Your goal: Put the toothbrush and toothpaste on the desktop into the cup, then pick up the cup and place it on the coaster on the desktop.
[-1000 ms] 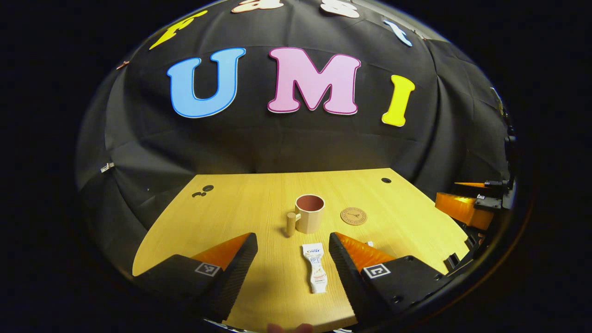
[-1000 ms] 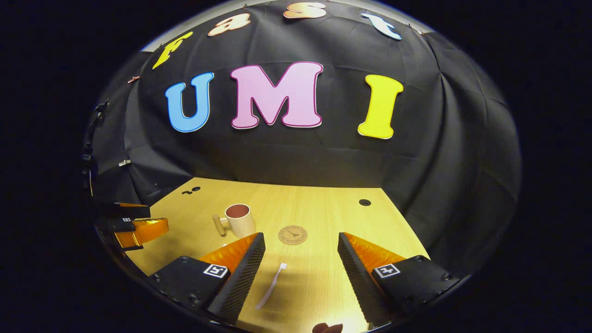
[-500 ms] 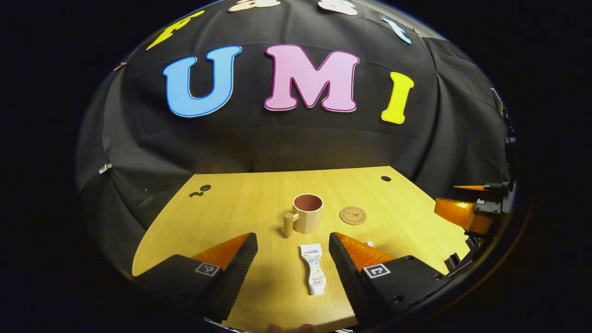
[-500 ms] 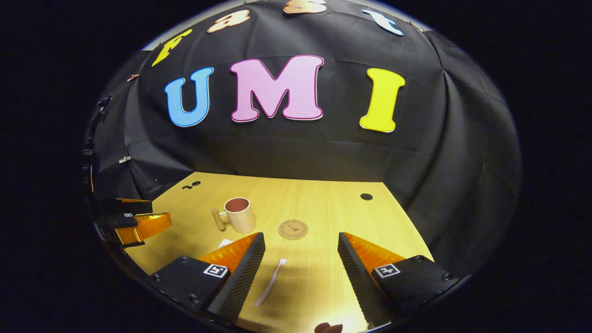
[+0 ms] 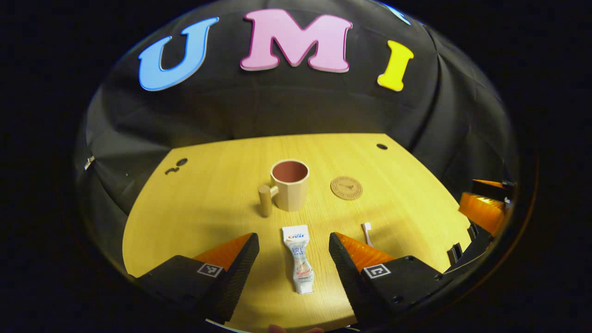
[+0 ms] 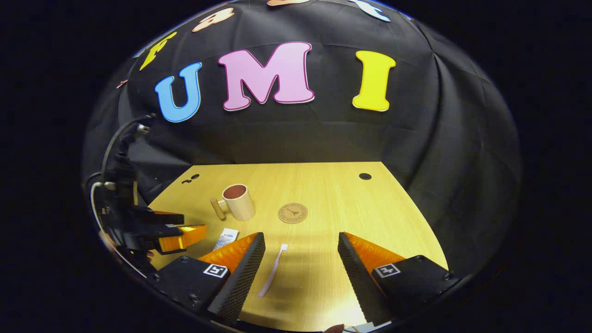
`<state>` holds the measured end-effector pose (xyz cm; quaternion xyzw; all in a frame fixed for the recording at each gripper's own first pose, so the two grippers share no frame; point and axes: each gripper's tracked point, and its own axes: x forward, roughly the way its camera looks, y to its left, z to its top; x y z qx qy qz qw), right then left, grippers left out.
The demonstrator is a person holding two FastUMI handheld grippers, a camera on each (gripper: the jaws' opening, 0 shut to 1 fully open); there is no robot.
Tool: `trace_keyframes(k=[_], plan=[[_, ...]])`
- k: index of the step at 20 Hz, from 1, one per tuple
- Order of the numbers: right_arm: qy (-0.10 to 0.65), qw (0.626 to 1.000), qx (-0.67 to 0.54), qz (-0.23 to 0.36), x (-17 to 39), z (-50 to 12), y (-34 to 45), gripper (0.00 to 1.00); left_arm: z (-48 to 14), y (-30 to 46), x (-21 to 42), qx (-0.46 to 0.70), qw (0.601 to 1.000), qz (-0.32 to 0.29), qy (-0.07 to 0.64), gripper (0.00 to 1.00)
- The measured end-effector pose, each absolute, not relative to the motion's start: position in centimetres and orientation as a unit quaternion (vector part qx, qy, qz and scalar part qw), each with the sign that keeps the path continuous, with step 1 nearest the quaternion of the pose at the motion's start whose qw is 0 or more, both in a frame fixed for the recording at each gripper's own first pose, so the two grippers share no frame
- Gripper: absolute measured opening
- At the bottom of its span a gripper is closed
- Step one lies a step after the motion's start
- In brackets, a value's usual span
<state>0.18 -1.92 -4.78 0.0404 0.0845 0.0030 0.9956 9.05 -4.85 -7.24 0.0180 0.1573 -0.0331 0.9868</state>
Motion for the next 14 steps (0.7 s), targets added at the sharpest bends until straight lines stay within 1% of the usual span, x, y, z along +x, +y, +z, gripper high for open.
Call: trace_keyframes(k=[2, 3, 4, 5, 10, 11, 12, 13, 14], plan=[[0.094, 0.995, 0.045, -0.001, 0.0, -5.4, -2.7, 0.98, -10.2, -5.2, 10.7, 0.022, 0.977, -0.024, 0.212, 0.94], [0.099, 0.994, 0.048, -0.003, -0.2, -5.8, -3.2, 0.98, -11.4, -5.2, 11.4, 0.025, 0.971, -0.016, 0.236, 0.89], [0.105, 0.993, 0.051, -0.005, -0.1, -6.1, -3.6, 0.98, -12.4, -5.2, 12.2, 0.028, 0.967, -0.01, 0.252, 0.9], [0.111, 0.992, 0.053, -0.006, -0.1, -6.6, -3.9, 0.98, -13.2, -5.1, 13.0, 0.033, 0.964, -0.003, 0.263, 0.88], [0.138, 0.989, 0.058, -0.005, 0.8, -8.0, -4.7, 0.97, -16.3, -5.2, 15.0, 0.043, 0.945, 0.015, 0.325, 0.83], [0.142, 0.988, 0.059, -0.003, 1.3, -8.2, -4.7, 0.97, -16.8, -5.3, 15.0, 0.039, 0.94, 0.015, 0.337, 0.78], [0.145, 0.988, 0.061, -0.001, 1.7, -8.3, -4.7, 0.97, -16.6, -5.5, 15.2, 0.034, 0.943, 0.016, 0.33, 0.77], [0.151, 0.987, 0.061, 0.001, 1.8, -8.7, -4.6, 0.97, -16.8, -5.7, 15.5, 0.029, 0.942, 0.015, 0.333, 0.71], [0.161, 0.985, 0.059, 0.003, 2.3, -9.3, -4.4, 0.97, -16.8, -5.9, 15.5, 0.02, 0.942, 0.006, 0.336, 0.69]])
